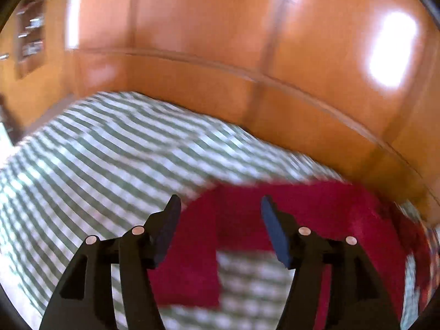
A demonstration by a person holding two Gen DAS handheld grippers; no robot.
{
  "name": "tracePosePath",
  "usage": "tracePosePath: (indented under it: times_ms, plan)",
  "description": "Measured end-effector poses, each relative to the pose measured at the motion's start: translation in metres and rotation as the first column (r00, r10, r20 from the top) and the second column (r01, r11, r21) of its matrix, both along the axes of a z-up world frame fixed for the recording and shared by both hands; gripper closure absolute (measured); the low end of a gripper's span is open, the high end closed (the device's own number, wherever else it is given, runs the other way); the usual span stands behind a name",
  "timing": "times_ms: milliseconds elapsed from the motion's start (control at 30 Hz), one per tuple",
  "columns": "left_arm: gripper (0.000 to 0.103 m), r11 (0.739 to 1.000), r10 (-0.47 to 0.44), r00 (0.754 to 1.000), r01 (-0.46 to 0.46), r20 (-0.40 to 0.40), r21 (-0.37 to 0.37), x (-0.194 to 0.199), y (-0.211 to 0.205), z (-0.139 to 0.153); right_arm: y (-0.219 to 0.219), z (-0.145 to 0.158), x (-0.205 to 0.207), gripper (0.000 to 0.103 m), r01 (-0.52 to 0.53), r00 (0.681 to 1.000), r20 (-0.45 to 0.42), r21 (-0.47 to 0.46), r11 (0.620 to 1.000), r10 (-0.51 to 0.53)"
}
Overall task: Fold small clothes
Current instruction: 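Grasp the sweater with both tools and lift it off the bed, then shake the sweater out with both tools and lay it flat on the bed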
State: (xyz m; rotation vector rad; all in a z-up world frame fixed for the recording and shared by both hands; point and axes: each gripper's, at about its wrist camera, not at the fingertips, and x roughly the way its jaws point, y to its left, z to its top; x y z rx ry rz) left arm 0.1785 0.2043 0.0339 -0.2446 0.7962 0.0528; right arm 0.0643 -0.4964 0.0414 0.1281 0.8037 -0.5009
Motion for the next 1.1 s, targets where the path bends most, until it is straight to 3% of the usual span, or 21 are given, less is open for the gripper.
tracePosePath:
  times_ms: [100, 167, 200, 300, 367, 467, 500, 567, 633, 667, 733, 867, 933, 1067, 1100]
  plan:
    - [0.040, 0.977, -0.203, 0.978, 0.200, -0.035, -0.073, -0.046, -0.040, -0.021, 0.032, -0.016, -0.035, 0.019, -0.123, 0.991, -0.023, 0.160, 0.979, 0.129]
    - [0.039, 0.943, -0.313, 0.948, 0.303, -0.063, -0.135, -0.074, -0.061, -0.035, 0.058, -0.031, -0.065, 0.021, -0.209, 0.973, -0.042, 0.272, 0.939, 0.229]
    - [0.039, 0.913, -0.379, 0.923, 0.361, -0.071, -0.189, -0.094, -0.074, -0.045, 0.069, -0.037, -0.076, 0.027, -0.241, 0.962, -0.049, 0.316, 0.918, 0.269]
    - [0.039, 0.845, -0.497, 0.861, 0.450, -0.111, -0.288, -0.135, -0.102, -0.068, 0.107, -0.058, -0.114, 0.032, -0.315, 0.919, -0.073, 0.456, 0.833, 0.387]
    - [0.039, 0.808, -0.550, 0.826, 0.487, -0.127, -0.333, -0.159, -0.119, -0.082, 0.124, -0.067, -0.134, 0.033, -0.337, 0.899, -0.081, 0.501, 0.797, 0.431]
    - [0.040, 0.772, -0.586, 0.800, 0.501, -0.130, -0.392, -0.177, -0.135, -0.091, 0.139, -0.078, -0.154, 0.036, -0.345, 0.880, -0.085, 0.562, 0.752, 0.468]
    - [0.043, 0.764, -0.593, 0.794, 0.503, -0.133, -0.404, -0.182, -0.142, -0.096, 0.144, -0.081, -0.157, 0.045, -0.345, 0.876, -0.090, 0.569, 0.746, 0.474]
    - [0.063, 0.757, -0.603, 0.786, 0.511, -0.136, -0.407, -0.191, -0.155, -0.099, 0.151, -0.088, -0.159, 0.057, -0.345, 0.871, -0.105, 0.564, 0.751, 0.479]
    - [0.090, 0.762, -0.603, 0.785, 0.514, -0.143, -0.395, -0.192, -0.166, -0.100, 0.155, -0.086, -0.159, 0.081, -0.354, 0.871, -0.106, 0.543, 0.762, 0.480]
    - [0.097, 0.769, -0.601, 0.786, 0.521, -0.143, -0.371, -0.188, -0.169, -0.100, 0.157, -0.080, -0.158, 0.087, -0.364, 0.871, -0.099, 0.527, 0.768, 0.481]
    - [0.097, 0.766, -0.602, 0.791, 0.533, -0.110, -0.360, -0.185, -0.167, -0.088, 0.157, -0.060, -0.154, 0.103, -0.399, 0.872, -0.067, 0.474, 0.785, 0.484]
    - [0.098, 0.764, -0.583, 0.812, 0.545, -0.009, -0.345, -0.187, -0.135, -0.044, 0.149, -0.002, -0.162, 0.103, -0.473, 0.868, 0.055, 0.390, 0.790, 0.493]
    - [0.099, 0.782, -0.559, 0.829, 0.536, 0.022, -0.319, -0.193, -0.111, -0.024, 0.148, 0.010, -0.166, 0.103, -0.491, 0.861, 0.053, 0.350, 0.798, 0.506]
    - [0.100, 0.802, -0.541, 0.841, 0.515, -0.005, -0.302, -0.204, -0.089, -0.022, 0.137, -0.018, -0.166, 0.103, -0.425, 0.885, 0.004, 0.415, 0.805, 0.465]
    - [0.100, 0.809, -0.541, 0.840, 0.511, -0.031, -0.290, -0.206, -0.091, -0.030, 0.133, -0.031, -0.165, 0.096, -0.392, 0.897, -0.016, 0.431, 0.813, 0.441]
